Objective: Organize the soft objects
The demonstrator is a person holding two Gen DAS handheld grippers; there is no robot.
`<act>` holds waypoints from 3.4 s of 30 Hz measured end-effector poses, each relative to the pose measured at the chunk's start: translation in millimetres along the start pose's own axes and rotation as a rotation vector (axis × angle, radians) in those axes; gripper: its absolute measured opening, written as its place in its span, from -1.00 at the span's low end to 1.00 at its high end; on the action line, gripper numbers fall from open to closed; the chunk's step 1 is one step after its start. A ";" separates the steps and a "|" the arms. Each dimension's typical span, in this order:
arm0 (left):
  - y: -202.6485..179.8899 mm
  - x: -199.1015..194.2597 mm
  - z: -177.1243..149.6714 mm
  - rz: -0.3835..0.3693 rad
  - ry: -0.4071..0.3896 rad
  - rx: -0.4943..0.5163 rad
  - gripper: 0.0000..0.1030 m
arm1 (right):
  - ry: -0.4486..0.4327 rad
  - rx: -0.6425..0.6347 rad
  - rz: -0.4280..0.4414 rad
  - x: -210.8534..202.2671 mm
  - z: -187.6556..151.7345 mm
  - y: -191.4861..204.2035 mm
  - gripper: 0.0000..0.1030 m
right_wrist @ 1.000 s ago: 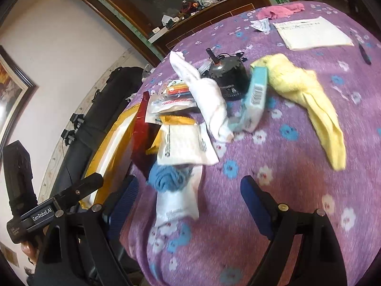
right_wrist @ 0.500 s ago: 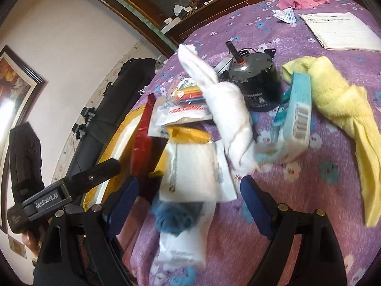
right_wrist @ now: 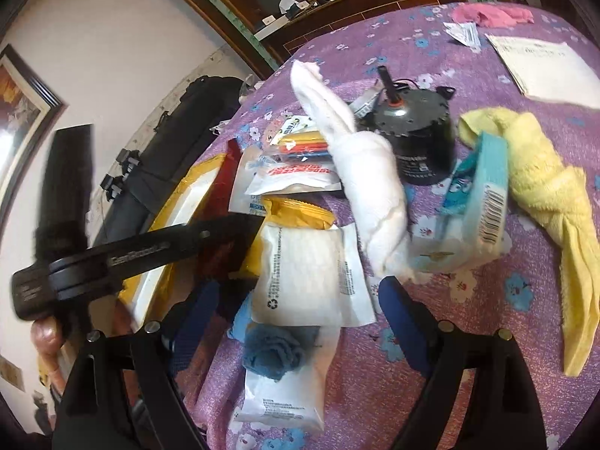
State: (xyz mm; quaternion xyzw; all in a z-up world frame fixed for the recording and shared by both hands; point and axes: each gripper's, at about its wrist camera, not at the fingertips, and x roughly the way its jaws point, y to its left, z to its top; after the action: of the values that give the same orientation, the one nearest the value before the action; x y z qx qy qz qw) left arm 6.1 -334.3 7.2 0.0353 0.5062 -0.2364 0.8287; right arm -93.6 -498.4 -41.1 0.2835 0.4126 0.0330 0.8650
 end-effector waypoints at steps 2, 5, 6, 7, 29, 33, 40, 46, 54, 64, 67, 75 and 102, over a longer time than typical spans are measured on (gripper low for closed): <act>6.8 -5.3 -4.1 -0.015 -0.001 -0.006 -0.59 | -0.012 0.006 -0.028 3.2 3.5 4.6 0.69; 20.7 -15.9 -11.4 -0.086 0.006 -0.025 -0.63 | -0.006 0.009 -0.081 13.3 7.8 9.2 0.69; 26.4 -19.2 -15.1 -0.103 0.008 -0.025 -0.64 | 0.010 0.002 -0.105 19.8 8.4 11.4 0.68; 30.4 -22.7 -18.5 -0.114 0.009 -0.030 -0.65 | 0.014 -0.005 -0.121 23.7 7.3 12.6 0.63; 141.2 -119.7 -52.1 -0.549 -0.098 -0.052 -0.66 | -0.198 0.031 -0.213 -27.3 -15.9 92.6 -0.16; 170.4 -149.9 -54.9 -0.439 -0.180 -0.054 -0.66 | -0.175 -0.060 -0.149 -8.9 -15.5 137.7 -0.16; 186.9 -153.7 -50.8 -0.173 -0.240 0.030 -0.66 | -0.055 -0.190 -0.075 51.6 -24.1 201.3 -0.16; 182.7 -107.1 -56.1 -0.024 -0.144 0.097 -0.65 | 0.020 -0.296 -0.100 87.6 -41.7 210.4 -0.15; 175.0 -88.0 -43.5 -0.039 -0.099 0.044 -0.62 | 0.074 -0.413 -0.055 84.1 -57.3 208.0 0.14; 135.2 -72.1 -38.4 -0.059 -0.054 -0.001 0.07 | 0.014 -0.404 0.097 17.0 -65.9 151.2 0.49; 121.3 -76.0 -39.2 -0.083 -0.065 -0.037 0.07 | -0.005 -0.318 0.113 2.5 -60.7 115.0 0.49; 42.5 -81.9 -50.5 -0.138 -0.077 0.016 0.47 | -0.036 -0.087 0.113 -21.3 -47.1 35.9 0.49; -26.5 -26.2 -70.6 -0.235 0.123 0.030 0.49 | -0.062 0.072 0.030 -44.9 -51.8 -47.2 0.48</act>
State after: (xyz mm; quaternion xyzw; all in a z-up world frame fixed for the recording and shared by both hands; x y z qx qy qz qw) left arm -73.1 -327.4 0.2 0.0027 0.5530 -0.3369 0.7620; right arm -169.4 -527.0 -60.2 0.3215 0.3820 0.0221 0.8661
